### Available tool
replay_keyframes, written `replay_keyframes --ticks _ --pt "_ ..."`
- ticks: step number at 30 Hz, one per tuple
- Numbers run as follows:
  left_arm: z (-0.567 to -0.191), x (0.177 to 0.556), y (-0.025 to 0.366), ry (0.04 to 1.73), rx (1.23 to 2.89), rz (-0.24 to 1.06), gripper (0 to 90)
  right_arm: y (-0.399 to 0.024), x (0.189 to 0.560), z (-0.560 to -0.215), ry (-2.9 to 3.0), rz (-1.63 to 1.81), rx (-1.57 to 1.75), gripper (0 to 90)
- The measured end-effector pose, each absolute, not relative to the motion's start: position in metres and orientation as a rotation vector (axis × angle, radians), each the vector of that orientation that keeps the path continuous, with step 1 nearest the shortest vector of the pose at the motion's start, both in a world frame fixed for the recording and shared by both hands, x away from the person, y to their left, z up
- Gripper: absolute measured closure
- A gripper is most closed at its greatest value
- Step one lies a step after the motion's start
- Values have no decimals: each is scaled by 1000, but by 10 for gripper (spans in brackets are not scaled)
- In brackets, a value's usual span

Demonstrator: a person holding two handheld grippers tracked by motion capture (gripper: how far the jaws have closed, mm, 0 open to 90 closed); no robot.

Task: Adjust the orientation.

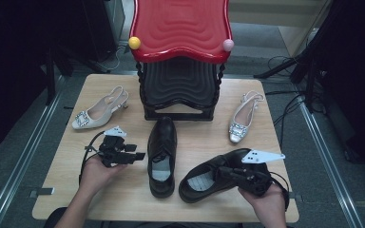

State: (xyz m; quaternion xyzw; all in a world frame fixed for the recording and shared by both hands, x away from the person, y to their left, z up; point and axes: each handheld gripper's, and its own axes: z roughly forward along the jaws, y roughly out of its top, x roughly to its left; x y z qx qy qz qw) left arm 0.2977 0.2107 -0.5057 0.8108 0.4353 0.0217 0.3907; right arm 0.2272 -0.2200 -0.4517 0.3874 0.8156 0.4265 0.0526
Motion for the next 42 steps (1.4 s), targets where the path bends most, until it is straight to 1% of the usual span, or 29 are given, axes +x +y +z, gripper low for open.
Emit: replay_keyframes --ticks 9,13,18,26,33,42 --pt "-507 300 209 1095 2049 43 422 -253 233 -476 2399 1095 1327 900" --pt "-508 300 208 1097 2052 44 421 -263 232 -488 2434 1061 1392 900" --pt "-507 299 207 1092 2055 51 421 -256 236 -501 2509 1010 1393 900" --pt "-506 298 207 1094 2059 65 420 -250 247 -503 2514 1018 1404 900" --pt "-504 293 207 1093 2079 86 419 -239 258 -502 2528 995 1366 900" --pt "-505 284 210 1106 2065 105 419 -227 267 -501 2550 1010 1307 900"
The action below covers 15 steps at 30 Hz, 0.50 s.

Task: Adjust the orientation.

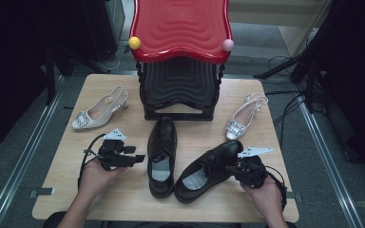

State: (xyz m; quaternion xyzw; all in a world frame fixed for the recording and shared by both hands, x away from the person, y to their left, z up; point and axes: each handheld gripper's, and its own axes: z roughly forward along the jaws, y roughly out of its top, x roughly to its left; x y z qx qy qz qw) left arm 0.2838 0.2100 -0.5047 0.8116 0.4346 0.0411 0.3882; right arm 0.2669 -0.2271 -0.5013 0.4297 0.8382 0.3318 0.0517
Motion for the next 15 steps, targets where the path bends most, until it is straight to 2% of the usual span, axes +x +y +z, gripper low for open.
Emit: replay_keyframes --ticks 9,15 --pt "-507 280 208 1105 2077 104 417 -221 278 -496 2534 1064 1287 900" --pt "-506 280 210 1104 2069 104 417 -235 273 -498 2512 1077 1345 900"
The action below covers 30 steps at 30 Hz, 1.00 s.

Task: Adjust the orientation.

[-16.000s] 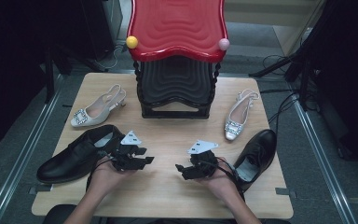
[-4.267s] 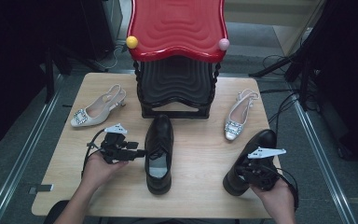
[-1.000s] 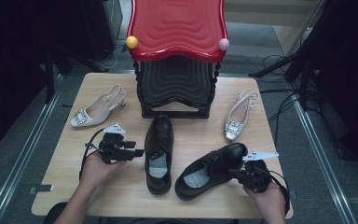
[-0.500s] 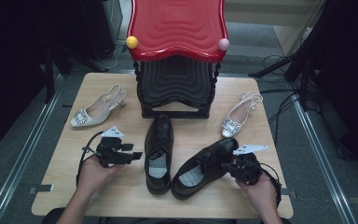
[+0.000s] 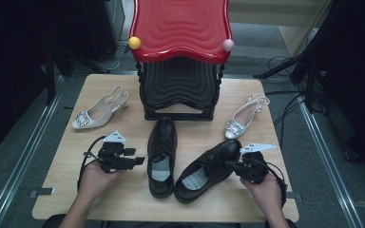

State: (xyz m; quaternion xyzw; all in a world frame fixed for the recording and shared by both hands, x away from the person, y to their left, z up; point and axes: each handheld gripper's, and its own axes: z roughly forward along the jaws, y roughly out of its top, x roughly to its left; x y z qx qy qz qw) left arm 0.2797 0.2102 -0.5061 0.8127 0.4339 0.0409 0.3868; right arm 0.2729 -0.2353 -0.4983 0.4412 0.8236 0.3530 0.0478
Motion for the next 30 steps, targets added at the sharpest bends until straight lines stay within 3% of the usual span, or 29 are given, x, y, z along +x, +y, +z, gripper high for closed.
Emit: replay_keyframes --ticks 11,30 --pt "-506 283 210 1106 2071 105 417 -236 278 -509 2515 1012 1395 900" --pt "-507 281 210 1110 2065 102 417 -187 314 -507 2542 991 1281 900"
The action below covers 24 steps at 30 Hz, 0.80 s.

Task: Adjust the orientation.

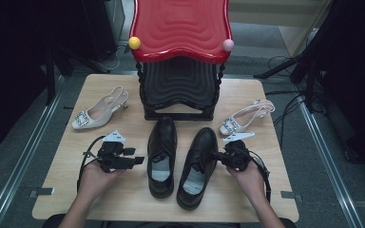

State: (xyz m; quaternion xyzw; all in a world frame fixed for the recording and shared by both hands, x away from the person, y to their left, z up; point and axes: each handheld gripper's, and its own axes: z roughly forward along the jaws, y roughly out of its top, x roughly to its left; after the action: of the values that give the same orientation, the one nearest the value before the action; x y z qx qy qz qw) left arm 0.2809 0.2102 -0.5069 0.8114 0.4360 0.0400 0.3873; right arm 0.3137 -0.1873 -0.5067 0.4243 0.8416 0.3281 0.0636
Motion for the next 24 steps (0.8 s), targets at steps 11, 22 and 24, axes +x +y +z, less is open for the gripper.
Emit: replay_keyframes --ticks 11,22,24 --pt "-508 283 208 1100 2065 93 418 -180 317 -499 2557 1093 1285 900" --pt "-506 289 207 1087 2067 85 419 -179 262 -458 2565 1258 1158 900" --pt "-507 291 207 1088 2064 81 419 -174 255 -454 2578 1283 1127 900"
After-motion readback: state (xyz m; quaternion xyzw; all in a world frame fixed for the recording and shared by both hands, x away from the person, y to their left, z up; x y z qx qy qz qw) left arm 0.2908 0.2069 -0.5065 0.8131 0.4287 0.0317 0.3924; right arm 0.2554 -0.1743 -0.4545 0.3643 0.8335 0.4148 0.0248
